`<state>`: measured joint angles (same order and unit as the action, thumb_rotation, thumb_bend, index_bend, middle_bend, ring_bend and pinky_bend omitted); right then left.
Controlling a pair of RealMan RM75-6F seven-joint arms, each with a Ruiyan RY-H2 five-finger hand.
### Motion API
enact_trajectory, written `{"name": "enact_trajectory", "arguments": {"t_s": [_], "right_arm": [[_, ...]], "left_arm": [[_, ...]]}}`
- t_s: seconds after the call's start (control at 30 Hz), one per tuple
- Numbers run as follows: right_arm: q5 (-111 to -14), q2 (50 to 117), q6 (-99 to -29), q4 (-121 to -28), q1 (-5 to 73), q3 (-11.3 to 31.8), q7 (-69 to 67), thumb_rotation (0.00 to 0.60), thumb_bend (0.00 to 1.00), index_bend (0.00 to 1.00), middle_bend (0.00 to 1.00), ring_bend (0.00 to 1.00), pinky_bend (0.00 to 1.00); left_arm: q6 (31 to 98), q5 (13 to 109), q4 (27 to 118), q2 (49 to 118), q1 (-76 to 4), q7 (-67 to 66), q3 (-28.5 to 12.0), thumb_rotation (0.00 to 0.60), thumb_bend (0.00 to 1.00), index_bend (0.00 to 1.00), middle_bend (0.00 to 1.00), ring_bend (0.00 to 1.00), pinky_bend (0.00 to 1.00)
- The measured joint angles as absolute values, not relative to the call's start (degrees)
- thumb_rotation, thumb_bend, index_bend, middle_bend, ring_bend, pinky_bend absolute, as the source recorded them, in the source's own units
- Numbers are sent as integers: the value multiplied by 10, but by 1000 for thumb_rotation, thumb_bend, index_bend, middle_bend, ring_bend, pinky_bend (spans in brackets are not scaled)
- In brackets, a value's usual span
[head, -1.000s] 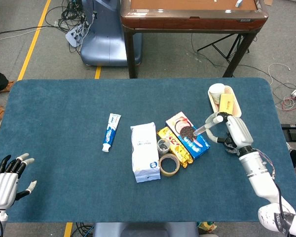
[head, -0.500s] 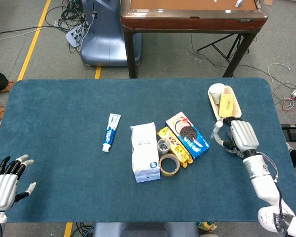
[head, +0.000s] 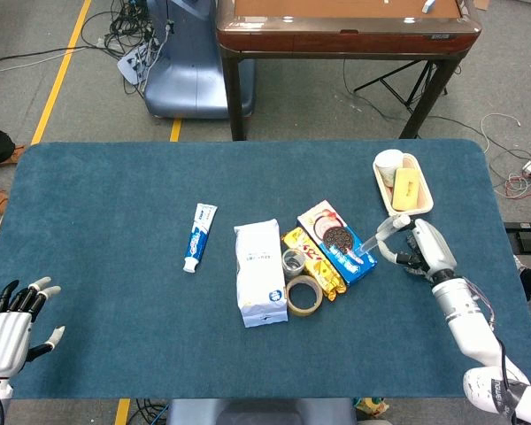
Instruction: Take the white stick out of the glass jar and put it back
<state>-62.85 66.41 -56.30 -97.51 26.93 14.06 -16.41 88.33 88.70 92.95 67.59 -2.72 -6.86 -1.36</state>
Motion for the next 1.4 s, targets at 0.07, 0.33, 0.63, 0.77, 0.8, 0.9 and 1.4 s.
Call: {"name": "enact_trajectory", "arguments": {"t_s": [0.07, 0.33, 0.63, 0.77, 0.8, 0.9, 1.4], "right_arm": [[-629, 668, -577, -968, 271, 136, -104, 600, 534, 625, 438, 320, 272], [-626, 684, -618, -954, 273, 124, 52, 600, 534, 625, 439, 320, 272], [-611, 660, -556, -990, 266, 146, -140, 600, 534, 625, 447, 320, 273], [-618, 655, -545, -991, 263, 151, -202, 600, 533, 625, 448, 320, 273], [-621, 656, -550, -989, 263, 151, -201, 600, 533, 625, 449, 320, 273], [-637, 669, -582, -974, 260, 148, -162, 600, 533, 625, 453, 320, 273], [-650, 719, -644, -942, 254, 144, -45, 600, 534, 625, 495, 432, 465]], "left_arm": [[883, 886, 929, 676, -28, -69, -14, 600, 272, 252, 169, 211, 47], [883, 886, 930, 676, -27, -69, -13, 600, 272, 252, 169, 211, 47], [883, 885, 930, 675, -27, -68, -13, 600, 272, 252, 169, 211, 47], [882, 885, 930, 676, -28, -69, -14, 600, 272, 252, 169, 211, 47], [882, 885, 930, 676, -29, -69, -14, 600, 272, 252, 169, 211, 47], [881, 885, 930, 676, -29, -70, -13, 600, 272, 252, 169, 211, 47], [882, 883, 928, 677, -28, -70, -12, 600, 272, 252, 169, 211, 47]]}}
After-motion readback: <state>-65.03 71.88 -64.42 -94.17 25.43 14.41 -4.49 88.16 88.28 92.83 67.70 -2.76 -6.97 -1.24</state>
